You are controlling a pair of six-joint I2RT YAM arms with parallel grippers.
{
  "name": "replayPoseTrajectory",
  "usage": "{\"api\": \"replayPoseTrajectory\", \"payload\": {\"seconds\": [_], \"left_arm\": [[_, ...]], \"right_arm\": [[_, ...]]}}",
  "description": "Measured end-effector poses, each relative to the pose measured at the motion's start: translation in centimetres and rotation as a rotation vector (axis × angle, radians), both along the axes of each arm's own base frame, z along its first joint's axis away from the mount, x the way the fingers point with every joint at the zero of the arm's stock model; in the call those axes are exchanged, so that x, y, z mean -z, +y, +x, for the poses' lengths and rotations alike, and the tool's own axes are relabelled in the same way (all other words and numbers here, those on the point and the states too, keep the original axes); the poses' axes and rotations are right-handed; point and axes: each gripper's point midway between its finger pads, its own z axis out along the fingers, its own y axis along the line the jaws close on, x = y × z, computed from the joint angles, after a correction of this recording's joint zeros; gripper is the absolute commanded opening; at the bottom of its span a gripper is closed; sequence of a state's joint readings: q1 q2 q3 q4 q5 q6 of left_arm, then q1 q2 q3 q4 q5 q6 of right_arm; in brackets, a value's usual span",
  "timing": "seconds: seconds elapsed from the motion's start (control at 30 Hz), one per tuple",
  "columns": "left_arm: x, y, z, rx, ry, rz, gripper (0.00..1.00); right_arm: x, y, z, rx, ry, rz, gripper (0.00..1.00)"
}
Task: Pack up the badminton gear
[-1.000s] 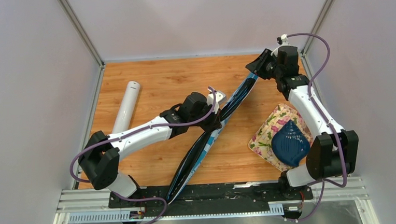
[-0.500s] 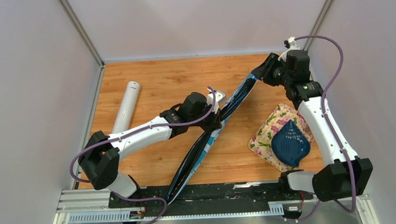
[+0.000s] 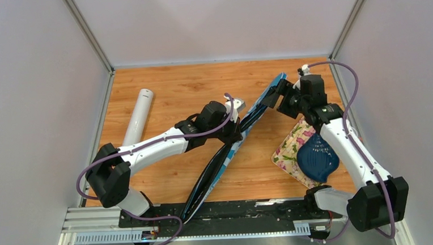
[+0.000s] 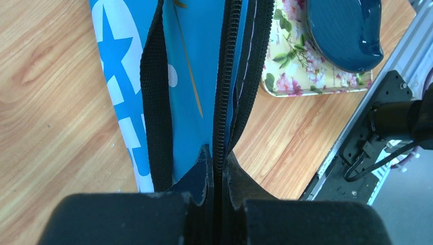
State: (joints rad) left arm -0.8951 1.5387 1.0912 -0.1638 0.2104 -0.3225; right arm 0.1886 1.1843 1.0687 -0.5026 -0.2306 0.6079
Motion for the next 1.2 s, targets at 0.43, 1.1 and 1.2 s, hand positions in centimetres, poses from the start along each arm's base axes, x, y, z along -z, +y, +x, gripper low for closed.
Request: {"api": "replayPoseTrajectory", "payload": {"seconds": [0.43, 1.1, 1.2], "left_arm": [[0.0, 0.8, 1.7, -0.172, 0.008, 0.008, 0.00], [-5.8, 8.2, 5.4, -0.367, 0.028, -0.178, 0.76], [-8.6, 12.4, 7.0, -0.470, -0.020, -0.248, 0.77]], "right_arm": [[4.2, 7.0, -0.3, -0.038, 0.170, 0.041, 0.56], [1.9, 13.9, 9.5, -0.530, -0.051, -0.360, 0.00], [1.9, 14.7, 8.8, -0.660, -0.089, -0.361, 0.00]]}}
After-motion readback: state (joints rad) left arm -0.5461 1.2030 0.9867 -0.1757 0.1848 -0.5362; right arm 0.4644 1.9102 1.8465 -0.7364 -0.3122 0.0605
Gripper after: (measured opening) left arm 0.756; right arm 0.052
